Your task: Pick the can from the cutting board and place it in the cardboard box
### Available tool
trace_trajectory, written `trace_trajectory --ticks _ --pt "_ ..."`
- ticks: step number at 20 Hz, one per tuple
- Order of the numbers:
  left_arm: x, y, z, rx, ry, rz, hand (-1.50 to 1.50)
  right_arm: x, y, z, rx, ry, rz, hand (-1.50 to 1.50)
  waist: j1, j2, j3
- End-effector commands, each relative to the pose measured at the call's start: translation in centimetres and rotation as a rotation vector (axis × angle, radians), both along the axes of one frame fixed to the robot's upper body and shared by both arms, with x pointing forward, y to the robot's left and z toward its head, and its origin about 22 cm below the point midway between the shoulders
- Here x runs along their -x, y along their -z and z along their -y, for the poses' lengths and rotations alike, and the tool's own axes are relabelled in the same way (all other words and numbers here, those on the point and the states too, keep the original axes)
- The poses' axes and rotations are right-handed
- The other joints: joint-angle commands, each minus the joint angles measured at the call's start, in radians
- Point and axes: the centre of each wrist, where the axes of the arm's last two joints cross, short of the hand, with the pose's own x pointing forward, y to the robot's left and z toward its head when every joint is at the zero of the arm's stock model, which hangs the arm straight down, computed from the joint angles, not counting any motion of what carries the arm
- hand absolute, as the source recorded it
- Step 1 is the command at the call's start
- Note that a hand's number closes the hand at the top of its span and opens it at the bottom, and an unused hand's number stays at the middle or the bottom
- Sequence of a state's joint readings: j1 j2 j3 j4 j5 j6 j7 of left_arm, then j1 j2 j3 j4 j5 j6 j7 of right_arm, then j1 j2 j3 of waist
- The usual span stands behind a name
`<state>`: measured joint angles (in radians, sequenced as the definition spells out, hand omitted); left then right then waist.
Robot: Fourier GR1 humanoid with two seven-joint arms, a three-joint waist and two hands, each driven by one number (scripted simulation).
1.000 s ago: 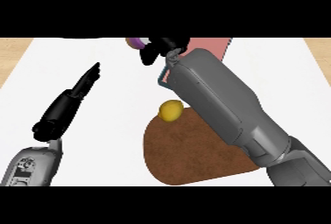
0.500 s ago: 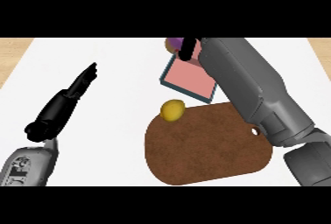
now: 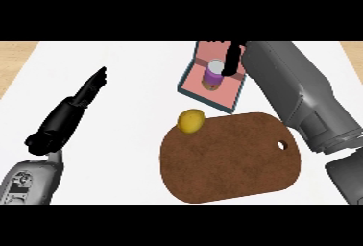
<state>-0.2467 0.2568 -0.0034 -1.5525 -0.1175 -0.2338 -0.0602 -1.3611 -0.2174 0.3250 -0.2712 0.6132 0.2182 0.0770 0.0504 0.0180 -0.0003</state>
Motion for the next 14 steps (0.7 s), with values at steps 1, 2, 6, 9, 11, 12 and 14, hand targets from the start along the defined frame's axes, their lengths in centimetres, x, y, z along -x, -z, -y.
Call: trace_trajectory --ticks 1,2,6,9,11,12,14 --pt "0.1 0.5 1.3 0.015 0.025 -0.019 0.00 -0.2 0.4 0.9 -0.063 -0.117 -0.047 -1.50 0.000 0.002 0.001" --pt "-1.0 0.1 -0.9 -0.005 -0.016 0.001 0.00 -0.1 1.0 1.8 -0.123 -0.149 -0.037 -1.50 -0.012 0.003 0.000" --pt "0.4 0.6 0.8 -0.008 0.008 0.008 0.00 0.0 0.9 1.3 -0.438 -0.143 0.127 -1.50 -0.006 0.000 0.003" --pt "0.0 -0.3 0.0 -0.002 -0.004 0.005 0.00 -0.3 -0.3 2.3 -0.866 -0.044 0.152 -1.50 -0.008 0.002 0.007" --pt "0.5 0.9 0.7 0.008 -0.016 -0.005 0.00 -0.5 -0.5 3.7 -1.036 0.041 0.150 -1.50 -0.009 0.003 0.005" --pt "0.2 0.0 0.7 0.002 0.000 0.011 0.00 -0.5 -0.2 3.5 -1.096 0.090 0.118 -1.50 -0.010 0.000 0.004" --pt "-0.1 0.2 -0.3 0.008 0.006 -0.002 0.00 -0.6 0.2 4.5 -1.181 0.149 0.125 -1.50 -0.004 0.006 0.002"
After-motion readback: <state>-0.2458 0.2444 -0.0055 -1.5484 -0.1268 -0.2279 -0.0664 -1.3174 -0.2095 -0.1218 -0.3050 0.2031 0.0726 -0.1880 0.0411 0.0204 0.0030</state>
